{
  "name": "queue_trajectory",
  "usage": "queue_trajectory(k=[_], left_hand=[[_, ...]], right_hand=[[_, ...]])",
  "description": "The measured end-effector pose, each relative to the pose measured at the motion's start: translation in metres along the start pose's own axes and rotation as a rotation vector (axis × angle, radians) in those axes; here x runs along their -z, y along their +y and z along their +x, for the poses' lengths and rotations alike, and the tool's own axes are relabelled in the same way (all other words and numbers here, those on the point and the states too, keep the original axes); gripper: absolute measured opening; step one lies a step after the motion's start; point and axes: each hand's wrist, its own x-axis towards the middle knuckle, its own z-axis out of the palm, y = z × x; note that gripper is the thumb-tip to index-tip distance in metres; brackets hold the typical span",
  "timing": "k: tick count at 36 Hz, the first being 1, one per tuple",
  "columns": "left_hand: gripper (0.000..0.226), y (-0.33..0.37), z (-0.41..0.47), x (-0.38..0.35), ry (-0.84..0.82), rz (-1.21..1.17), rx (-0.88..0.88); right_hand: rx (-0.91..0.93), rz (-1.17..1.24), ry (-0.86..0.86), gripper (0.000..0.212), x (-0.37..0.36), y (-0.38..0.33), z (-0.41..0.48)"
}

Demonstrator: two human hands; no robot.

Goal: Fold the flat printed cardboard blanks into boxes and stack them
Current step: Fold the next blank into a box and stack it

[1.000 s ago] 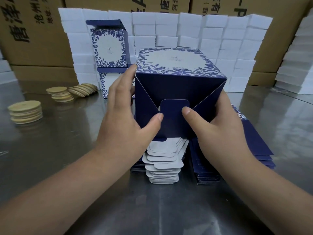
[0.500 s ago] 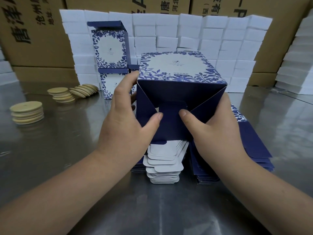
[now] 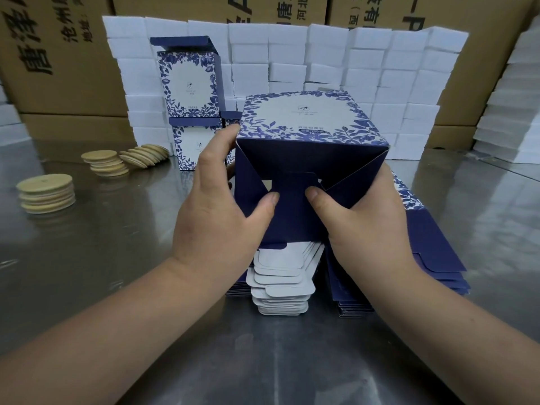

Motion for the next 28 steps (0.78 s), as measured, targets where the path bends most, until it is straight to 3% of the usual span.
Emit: queue_trajectory(k=[28], left_hand=[[0.080, -0.0021, 0.0040, -0.0040, 0.033, -0.001, -0.034]], right_hand=[[-0.016, 0.086, 0.086, 0.053, -0.0065, 0.0076, 0.0005]])
